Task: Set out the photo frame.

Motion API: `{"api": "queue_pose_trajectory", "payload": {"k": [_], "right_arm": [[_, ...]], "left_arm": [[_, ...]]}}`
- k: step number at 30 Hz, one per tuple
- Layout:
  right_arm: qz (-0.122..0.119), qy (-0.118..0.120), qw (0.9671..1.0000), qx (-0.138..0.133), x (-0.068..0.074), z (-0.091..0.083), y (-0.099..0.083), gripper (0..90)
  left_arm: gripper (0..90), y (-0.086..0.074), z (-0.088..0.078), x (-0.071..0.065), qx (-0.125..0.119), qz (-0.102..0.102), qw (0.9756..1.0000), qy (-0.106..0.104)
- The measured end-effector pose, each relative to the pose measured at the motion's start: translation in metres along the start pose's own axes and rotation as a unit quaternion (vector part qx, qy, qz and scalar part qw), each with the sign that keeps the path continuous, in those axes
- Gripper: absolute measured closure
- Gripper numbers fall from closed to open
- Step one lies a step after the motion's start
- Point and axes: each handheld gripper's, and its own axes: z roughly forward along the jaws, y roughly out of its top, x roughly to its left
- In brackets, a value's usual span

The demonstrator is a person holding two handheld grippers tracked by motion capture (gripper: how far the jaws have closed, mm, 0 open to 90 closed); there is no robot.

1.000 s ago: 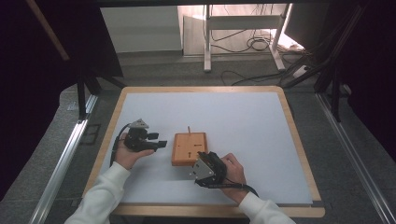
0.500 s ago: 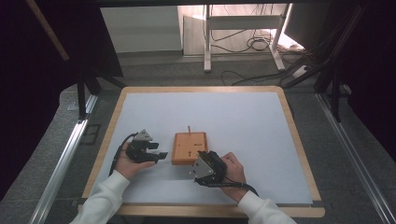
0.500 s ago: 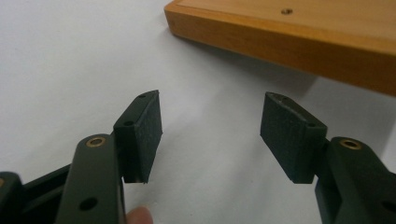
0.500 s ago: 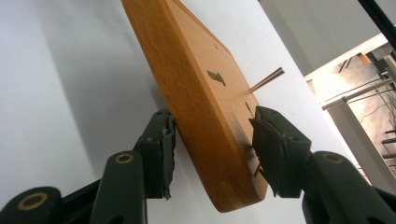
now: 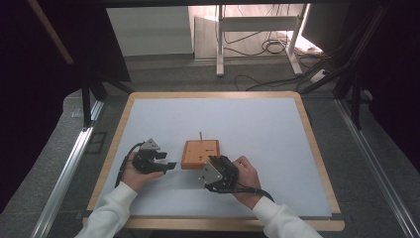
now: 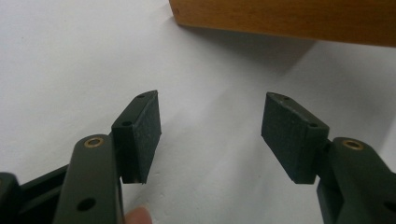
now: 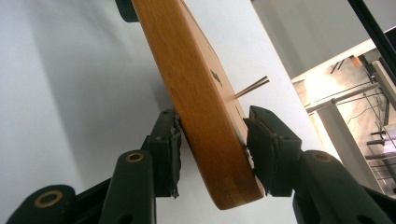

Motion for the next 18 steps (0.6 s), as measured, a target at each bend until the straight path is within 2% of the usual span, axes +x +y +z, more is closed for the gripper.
{"api": "queue_pose_trajectory", "payload": {"k": [5,8,11,18], "right_arm": [[-0.014,-0.002,0.9999,0.003,-0.004,0.001,0.000,57.1],[-0.007,-0.004,1.0000,0.002,-0.005,0.002,0.002,57.6],[-0.017,-0.003,0.9998,0.002,-0.008,0.001,0.003,58.5],[-0.017,-0.001,0.9999,0.002,-0.015,0.002,0.007,59.8]], "left_arm": [[37.5,0.000,0.000,0.000,-0.001,-0.002,1.0000,-0.002],[37.4,0.000,0.000,0.000,-0.002,-0.003,1.0000,-0.001],[37.2,0.000,-0.001,0.001,-0.006,-0.008,0.9999,0.003],[37.2,-0.001,-0.001,0.003,-0.006,-0.013,0.9999,0.000]]}}
